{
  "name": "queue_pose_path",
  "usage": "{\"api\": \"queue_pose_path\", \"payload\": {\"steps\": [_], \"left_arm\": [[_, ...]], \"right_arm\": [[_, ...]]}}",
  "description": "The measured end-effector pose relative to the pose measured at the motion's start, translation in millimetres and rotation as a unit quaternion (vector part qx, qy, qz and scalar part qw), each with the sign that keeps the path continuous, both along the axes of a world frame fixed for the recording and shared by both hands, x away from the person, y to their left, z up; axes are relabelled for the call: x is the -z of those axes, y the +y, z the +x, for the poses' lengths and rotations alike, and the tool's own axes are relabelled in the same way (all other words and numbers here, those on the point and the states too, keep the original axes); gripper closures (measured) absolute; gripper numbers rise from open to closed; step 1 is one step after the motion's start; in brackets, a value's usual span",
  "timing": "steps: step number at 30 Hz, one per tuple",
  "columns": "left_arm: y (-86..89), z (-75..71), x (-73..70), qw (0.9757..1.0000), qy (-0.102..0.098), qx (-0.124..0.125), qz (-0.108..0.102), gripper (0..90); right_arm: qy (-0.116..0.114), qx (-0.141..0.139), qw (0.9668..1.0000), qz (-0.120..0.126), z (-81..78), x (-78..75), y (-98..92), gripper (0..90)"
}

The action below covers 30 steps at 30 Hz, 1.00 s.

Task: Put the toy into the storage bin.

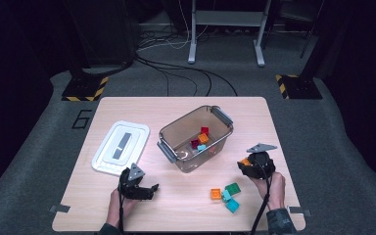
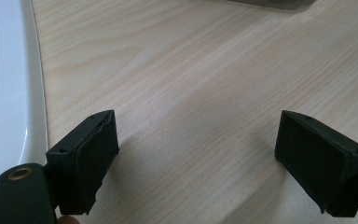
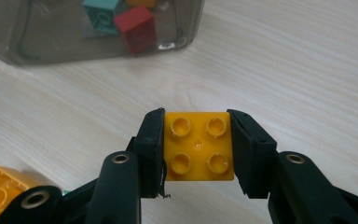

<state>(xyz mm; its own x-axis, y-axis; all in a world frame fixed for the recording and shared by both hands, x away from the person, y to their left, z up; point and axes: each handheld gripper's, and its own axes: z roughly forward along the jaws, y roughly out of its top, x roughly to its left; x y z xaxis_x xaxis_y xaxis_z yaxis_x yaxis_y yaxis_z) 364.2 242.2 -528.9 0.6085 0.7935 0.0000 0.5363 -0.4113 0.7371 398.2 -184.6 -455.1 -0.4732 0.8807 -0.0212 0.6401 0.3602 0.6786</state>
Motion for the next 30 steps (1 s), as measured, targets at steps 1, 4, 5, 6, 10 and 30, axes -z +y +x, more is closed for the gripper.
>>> {"api": "queue_pose_path", "payload": {"steps": [1, 4, 5, 6, 10, 30], "left_arm": [[-0.1, 0.0, 0.3, 1.0, -0.002, -0.001, -0.001, 13.0], [-0.3, 0.1, 0.6, 1.0, -0.003, -0.001, -0.003, 13.0], [0.1, 0.0, 0.0, 1.0, 0.0, 0.0, 0.0, 13.0], [-0.1, 0.0, 0.3, 1.0, -0.002, -0.001, -0.001, 13.0], [0.0, 0.0, 0.0, 1.0, 0.0, 0.0, 0.0, 13.0], [0.5, 0.1, -0.3, 1.0, 0.001, 0.003, 0.004, 13.0]], "right_arm": [[-0.002, -0.003, 1.0, 0.001, 1.7, -1.6, 0.0, 58.2], [-0.005, -0.003, 1.0, 0.005, 6.3, -4.7, 1.7, 58.2], [-0.005, -0.004, 1.0, 0.006, 7.6, -5.9, 2.0, 58.2], [-0.007, -0.006, 0.9999, 0.004, 9.4, -7.0, 2.2, 58.2], [-0.011, -0.005, 0.9999, 0.006, 14.3, -12.4, 3.8, 58.2], [-0.04, -0.009, 0.9992, -0.001, 36.9, -54.5, 8.6, 58.2]]}}
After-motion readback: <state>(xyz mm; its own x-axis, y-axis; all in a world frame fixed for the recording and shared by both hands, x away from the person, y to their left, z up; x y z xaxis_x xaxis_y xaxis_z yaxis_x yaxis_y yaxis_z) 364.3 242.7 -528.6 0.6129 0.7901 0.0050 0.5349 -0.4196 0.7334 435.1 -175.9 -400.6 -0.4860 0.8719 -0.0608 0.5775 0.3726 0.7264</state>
